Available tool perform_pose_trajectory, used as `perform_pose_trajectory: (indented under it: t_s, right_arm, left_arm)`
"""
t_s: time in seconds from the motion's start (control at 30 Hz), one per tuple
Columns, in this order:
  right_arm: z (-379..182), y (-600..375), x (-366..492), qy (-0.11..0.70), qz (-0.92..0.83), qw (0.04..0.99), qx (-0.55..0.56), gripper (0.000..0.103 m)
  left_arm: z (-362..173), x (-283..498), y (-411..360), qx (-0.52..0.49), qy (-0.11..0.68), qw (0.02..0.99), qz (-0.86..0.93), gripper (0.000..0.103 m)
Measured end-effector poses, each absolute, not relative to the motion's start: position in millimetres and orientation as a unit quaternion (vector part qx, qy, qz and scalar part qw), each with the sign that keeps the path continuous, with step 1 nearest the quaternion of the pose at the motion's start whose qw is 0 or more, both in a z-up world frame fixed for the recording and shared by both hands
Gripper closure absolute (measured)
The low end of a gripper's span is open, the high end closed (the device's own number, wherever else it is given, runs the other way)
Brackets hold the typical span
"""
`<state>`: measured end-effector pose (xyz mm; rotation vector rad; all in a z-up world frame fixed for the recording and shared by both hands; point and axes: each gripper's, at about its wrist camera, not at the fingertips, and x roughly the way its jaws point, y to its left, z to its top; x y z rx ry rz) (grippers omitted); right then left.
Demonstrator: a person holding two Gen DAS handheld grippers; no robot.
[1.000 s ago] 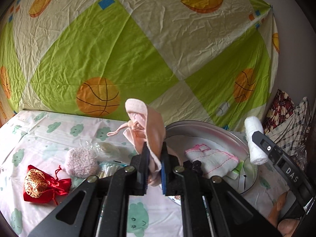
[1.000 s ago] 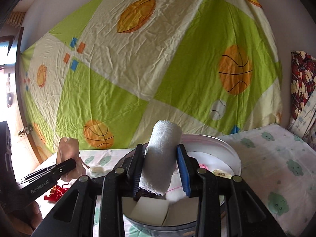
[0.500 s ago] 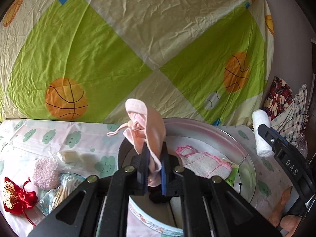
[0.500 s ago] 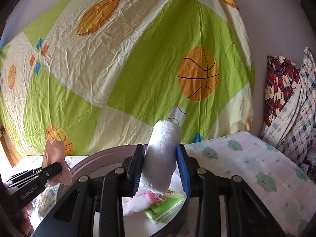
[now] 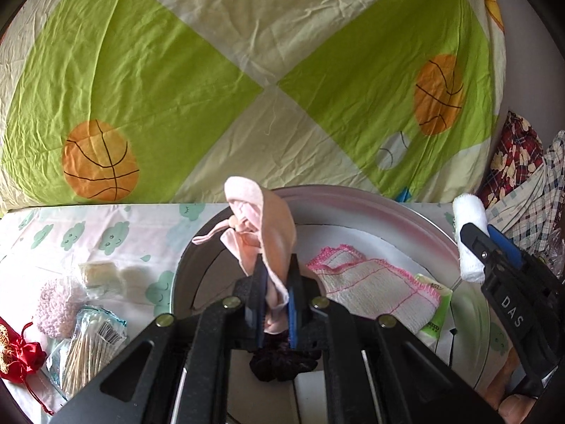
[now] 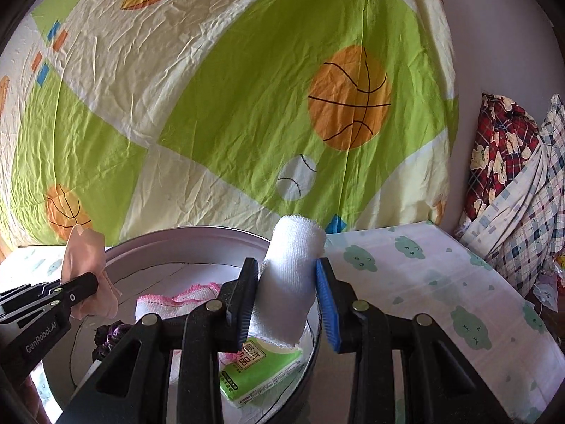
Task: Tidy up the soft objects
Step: 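Lower both items into the tin and open both tools, then withdraw both tools from the tin toward the red pouch and swab bag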
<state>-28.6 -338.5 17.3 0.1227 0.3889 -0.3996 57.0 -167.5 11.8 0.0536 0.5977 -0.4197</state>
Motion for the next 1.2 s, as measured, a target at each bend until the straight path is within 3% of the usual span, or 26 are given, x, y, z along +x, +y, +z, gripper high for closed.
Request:
perform_pose_trajectory:
  t_s: [0.33,0.43,0.5,0.53,0.57,0.63,0.83,1.2]
  right_arm:
    - [12.3,-332.3,-21.9,0.209,-0.187,0.959,0.052,0.067]
    - [11.1,-331.4,-21.4,0.21,-0.179,0.959,0.056,0.065]
    - [11.9,-331.7,-24.4,0.202,-0.181,0.96,0.063,0.048]
    - [13.0,-331.8,-26.9,0.195,-0.187,0.961,0.066,0.028]
    - [14.9,-331.8,-31.2,0.181,-0.195,0.961,0.068,0.018]
    - [20.0,-331.8,-39.3,0.152,-0.202,0.965,0.07,0.018]
    - [30.1,-339.1,-54.1,0.116,-0.216,0.964,0.099,0.017]
    - [33.7,-342.0,-64.2,0.103,-0.214,0.963,0.129,0.017]
  left_arm:
    - [2.6,61.0,-174.9,0.044,0.298,0.935,-0.189,0.096]
    - [0.8,61.0,-175.2,0.061,0.289,0.94,-0.171,0.091]
    - [1.0,59.5,-173.6,0.067,0.281,0.943,-0.166,0.075]
    - [2.3,58.1,-171.7,0.065,0.277,0.945,-0.163,0.049]
    - [5.0,55.1,-168.7,0.062,0.267,0.949,-0.156,0.025]
    - [12.9,46.1,-161.4,0.058,0.231,0.962,-0.134,0.005]
    - [29.6,33.5,-137.5,0.054,0.178,0.979,-0.084,0.0]
    - [28.8,35.4,-90.0,0.008,0.192,0.98,-0.04,0.0]
